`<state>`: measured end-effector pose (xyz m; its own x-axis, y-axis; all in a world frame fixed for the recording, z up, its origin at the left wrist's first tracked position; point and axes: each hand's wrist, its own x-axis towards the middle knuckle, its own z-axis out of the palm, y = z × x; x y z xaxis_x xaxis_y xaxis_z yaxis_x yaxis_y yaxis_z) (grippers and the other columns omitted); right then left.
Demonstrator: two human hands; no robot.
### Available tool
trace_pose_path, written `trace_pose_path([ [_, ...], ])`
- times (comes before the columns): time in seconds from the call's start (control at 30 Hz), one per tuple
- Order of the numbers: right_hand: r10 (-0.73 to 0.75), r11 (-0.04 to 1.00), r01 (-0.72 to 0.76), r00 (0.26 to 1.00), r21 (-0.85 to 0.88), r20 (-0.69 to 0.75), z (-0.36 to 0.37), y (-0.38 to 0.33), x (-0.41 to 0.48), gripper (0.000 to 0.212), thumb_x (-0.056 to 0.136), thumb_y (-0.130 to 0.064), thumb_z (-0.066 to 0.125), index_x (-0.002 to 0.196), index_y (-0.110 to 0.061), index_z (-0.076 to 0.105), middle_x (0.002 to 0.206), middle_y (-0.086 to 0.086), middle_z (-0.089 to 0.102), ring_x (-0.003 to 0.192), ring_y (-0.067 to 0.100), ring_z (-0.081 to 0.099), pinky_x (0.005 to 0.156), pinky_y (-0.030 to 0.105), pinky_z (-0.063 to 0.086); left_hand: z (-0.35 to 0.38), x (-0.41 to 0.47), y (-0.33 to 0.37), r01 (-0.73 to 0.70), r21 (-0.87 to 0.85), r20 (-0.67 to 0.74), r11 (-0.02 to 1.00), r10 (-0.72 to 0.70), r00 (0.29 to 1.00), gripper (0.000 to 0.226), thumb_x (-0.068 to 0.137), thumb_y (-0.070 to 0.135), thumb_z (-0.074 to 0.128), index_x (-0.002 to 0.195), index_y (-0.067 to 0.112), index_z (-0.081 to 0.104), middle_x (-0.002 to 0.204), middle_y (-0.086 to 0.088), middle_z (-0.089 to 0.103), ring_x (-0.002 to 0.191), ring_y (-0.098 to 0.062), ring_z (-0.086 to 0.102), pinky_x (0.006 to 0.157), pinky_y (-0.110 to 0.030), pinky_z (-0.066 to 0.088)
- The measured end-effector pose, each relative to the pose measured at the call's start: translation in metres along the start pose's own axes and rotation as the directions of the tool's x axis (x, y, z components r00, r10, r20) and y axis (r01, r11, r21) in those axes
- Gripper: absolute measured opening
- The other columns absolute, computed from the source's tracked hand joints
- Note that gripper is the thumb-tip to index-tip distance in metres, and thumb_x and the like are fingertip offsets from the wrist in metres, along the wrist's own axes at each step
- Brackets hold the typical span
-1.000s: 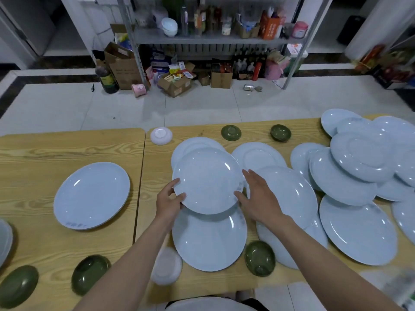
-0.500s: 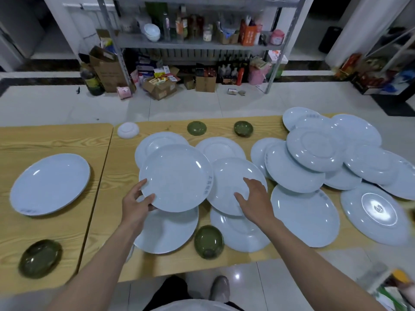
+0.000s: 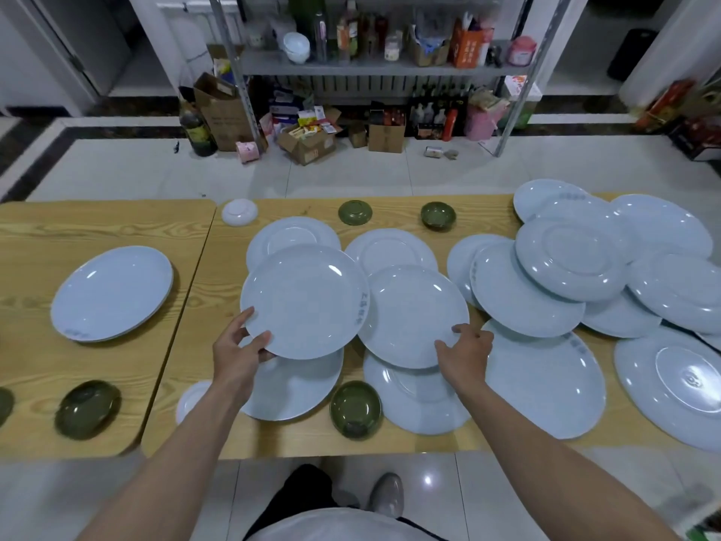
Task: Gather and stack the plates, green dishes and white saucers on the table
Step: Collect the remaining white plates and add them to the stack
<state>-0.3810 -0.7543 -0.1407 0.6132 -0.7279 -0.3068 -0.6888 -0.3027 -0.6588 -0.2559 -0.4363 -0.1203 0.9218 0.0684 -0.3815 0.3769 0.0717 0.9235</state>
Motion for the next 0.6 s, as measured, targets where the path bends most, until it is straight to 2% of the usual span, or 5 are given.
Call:
trace_pose_path([
  [0.17, 0.094, 0.965, -0.104, 0.994, 0.24, 0.053, 0.0, 0.004, 0.006, 0.029, 0.091, -0.008, 0.064, 0.119, -0.011, 0.057, 0.126, 0.01, 0.055, 0.102, 0.021, 0.053, 0.086, 0.027, 0.042, 0.005, 0.002, 0.004, 0.008, -0.008, -0.004, 1.0, -0.008, 1.0, 0.057, 0.084, -0.006, 0.071, 0.134, 0.02, 0.06, 0.129, -0.009, 0.057, 0.11, -0.03, 0.063, 0.066, -0.031, 0.062],
  [0.3, 0.182, 0.848, -0.212, 0.977, 0.486, 0.108, -0.002, 0.002, 0.006, 0.026, 0.092, -0.004, 0.061, 0.114, -0.017, 0.062, 0.123, 0.009, 0.057, 0.105, 0.029, 0.059, 0.093, 0.046, 0.054, 0.009, 0.002, 0.008, -0.002, -0.016, -0.004, 1.0, 0.002, 1.0, 0.057, 0.083, -0.007, 0.071, 0.132, 0.021, 0.061, 0.121, -0.002, 0.059, 0.109, -0.027, 0.063, 0.064, -0.028, 0.061],
  [0.37, 0.163, 0.812, -0.196, 0.981, 0.549, 0.11, -0.004, -0.001, 0.004, 0.031, 0.093, -0.002, 0.06, 0.118, -0.018, 0.063, 0.124, 0.008, 0.056, 0.111, 0.029, 0.058, 0.095, 0.052, 0.053, 0.01, 0.002, 0.011, -0.007, -0.018, -0.002, 1.0, 0.007, 1.0, 0.058, 0.083, -0.007, 0.071, 0.133, 0.021, 0.06, 0.122, -0.003, 0.058, 0.109, -0.027, 0.063, 0.064, -0.027, 0.061],
  [0.5, 0.087, 0.781, -0.12, 0.993, 0.613, 0.084, -0.007, -0.008, 0.001, 0.035, 0.095, -0.002, 0.057, 0.118, -0.027, 0.062, 0.129, 0.004, 0.056, 0.122, 0.027, 0.054, 0.098, 0.051, 0.052, 0.01, 0.0, 0.018, -0.015, -0.039, 0.013, 0.999, 0.016, 1.0, 0.059, 0.083, -0.009, 0.071, 0.134, 0.019, 0.059, 0.13, -0.008, 0.056, 0.111, -0.029, 0.063, 0.065, -0.029, 0.062],
  [0.6, 0.052, 0.746, -0.084, 0.996, 0.66, 0.068, -0.008, -0.016, -0.002, 0.037, 0.097, -0.003, 0.055, 0.121, -0.03, 0.061, 0.128, -0.003, 0.054, 0.113, 0.013, 0.056, 0.086, 0.041, 0.059, 0.009, -0.004, 0.028, -0.026, -0.09, 0.018, 0.996, 0.028, 0.999, 0.057, 0.084, -0.01, 0.07, 0.132, 0.019, 0.059, 0.13, -0.008, 0.056, 0.107, -0.026, 0.065, 0.064, -0.029, 0.061],
])
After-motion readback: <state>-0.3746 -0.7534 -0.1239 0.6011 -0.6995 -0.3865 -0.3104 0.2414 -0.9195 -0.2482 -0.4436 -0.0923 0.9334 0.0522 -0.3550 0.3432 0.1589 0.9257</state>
